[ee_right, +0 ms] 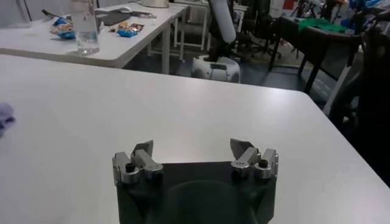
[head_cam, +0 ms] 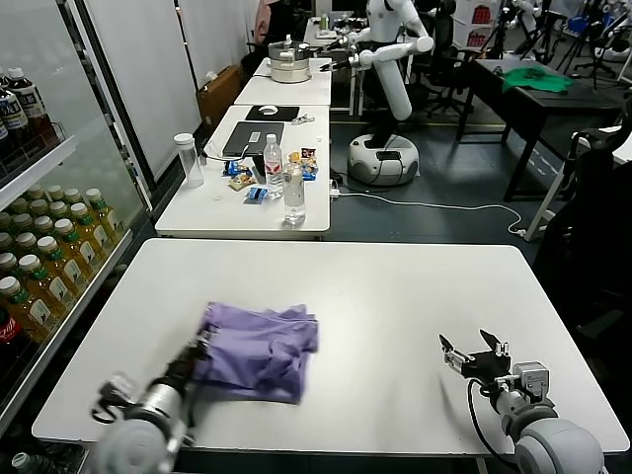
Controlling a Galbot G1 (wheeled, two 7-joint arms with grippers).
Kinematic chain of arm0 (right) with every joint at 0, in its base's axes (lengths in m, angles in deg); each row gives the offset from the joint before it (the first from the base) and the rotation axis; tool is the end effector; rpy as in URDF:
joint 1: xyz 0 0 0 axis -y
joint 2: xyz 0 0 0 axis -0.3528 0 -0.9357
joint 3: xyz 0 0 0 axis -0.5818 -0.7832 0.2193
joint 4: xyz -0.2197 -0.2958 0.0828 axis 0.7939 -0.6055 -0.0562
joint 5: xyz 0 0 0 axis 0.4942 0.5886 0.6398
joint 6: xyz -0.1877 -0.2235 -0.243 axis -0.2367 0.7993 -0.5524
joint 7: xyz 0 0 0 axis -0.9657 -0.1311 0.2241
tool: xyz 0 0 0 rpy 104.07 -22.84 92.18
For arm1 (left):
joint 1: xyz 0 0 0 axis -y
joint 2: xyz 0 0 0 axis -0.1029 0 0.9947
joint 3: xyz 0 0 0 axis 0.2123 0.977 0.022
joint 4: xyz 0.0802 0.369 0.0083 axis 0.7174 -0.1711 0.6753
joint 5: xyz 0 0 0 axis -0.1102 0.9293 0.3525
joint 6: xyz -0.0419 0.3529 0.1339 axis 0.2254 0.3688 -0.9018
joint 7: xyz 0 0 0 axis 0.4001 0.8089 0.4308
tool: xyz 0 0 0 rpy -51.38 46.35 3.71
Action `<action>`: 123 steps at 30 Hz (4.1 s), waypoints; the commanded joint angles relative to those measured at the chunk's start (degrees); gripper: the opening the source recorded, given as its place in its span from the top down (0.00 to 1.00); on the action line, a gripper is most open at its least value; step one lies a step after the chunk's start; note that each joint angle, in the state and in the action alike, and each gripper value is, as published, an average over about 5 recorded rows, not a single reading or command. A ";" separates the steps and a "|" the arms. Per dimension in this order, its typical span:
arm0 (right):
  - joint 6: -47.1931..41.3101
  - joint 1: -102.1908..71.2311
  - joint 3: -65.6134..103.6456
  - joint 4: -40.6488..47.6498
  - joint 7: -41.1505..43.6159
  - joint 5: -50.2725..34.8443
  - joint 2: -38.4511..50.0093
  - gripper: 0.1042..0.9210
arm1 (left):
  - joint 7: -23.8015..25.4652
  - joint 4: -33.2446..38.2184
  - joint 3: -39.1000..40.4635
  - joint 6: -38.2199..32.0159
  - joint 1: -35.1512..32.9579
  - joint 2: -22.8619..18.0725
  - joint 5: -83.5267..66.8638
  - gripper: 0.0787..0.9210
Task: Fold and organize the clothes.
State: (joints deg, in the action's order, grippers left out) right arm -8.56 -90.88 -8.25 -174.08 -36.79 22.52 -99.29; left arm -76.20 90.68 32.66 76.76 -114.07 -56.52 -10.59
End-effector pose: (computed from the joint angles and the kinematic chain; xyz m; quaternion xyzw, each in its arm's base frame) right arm 0.2475 -0.1114 -0.2513 0.0493 -0.9760 0.0422 0.2078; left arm 0.2631 0.0952 -0.2757 0.0213 -0.9146 0.3712 0.1591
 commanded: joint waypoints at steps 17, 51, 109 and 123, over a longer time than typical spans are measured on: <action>0.68 -1.14 -0.05 -1.74 0.21 0.73 -2.21 0.12 | 6.69 4.78 20.39 1.68 4.91 3.01 28.80 0.95; 3.91 17.53 -28.08 7.39 -3.84 0.65 -9.43 0.12 | 3.60 4.17 11.89 -11.83 -2.53 0.67 42.87 0.29; 16.48 25.35 -19.34 24.07 1.29 12.90 -4.71 0.66 | 3.05 4.40 8.81 -13.20 -6.69 -0.43 45.22 0.12; 20.23 -0.26 -4.07 2.33 2.47 14.53 -5.38 0.19 | 5.33 5.92 9.06 -13.46 -8.32 -0.35 46.56 0.12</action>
State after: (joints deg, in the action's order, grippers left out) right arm 7.80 -73.26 -22.81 -157.58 -35.25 35.53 -104.58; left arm -71.84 96.15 41.71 63.35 -122.09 -57.04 35.50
